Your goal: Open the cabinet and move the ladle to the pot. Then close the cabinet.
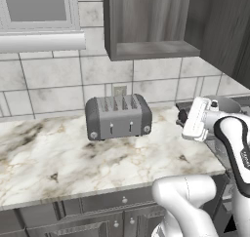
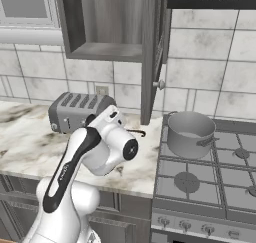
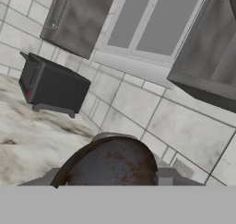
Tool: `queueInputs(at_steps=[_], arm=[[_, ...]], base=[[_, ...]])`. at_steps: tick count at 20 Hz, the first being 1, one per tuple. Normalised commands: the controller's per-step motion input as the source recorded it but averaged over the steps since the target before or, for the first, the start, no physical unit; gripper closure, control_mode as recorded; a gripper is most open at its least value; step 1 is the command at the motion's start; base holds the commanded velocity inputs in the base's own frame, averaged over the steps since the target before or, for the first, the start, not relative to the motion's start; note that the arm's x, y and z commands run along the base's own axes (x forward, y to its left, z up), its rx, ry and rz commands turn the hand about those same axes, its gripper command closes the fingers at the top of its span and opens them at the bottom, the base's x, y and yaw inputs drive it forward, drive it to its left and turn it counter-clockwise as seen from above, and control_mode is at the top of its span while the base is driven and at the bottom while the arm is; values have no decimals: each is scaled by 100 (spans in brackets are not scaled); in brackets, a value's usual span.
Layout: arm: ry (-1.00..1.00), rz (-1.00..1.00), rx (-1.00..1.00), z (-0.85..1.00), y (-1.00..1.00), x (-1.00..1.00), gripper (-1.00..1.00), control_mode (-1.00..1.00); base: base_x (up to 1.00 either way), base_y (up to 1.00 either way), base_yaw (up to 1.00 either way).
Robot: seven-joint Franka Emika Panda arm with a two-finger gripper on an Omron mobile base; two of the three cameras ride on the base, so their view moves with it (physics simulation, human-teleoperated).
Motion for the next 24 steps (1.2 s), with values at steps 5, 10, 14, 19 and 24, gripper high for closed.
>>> queueInputs(at_steps=[5,10,14,19,24], arm=[[0,3,1,-21,-40,-2,100,-100],[0,5,0,-26,-36,0,100,-100],[0,6,0,-1,-43,0,100,-100],[7,3,0,0,-43,0,100,-100],[5,0,2,-5,-56,-18,100,-100]], base=[[0,0,0],[0,0,0],[0,0,0],[0,0,0],[0,0,0]])
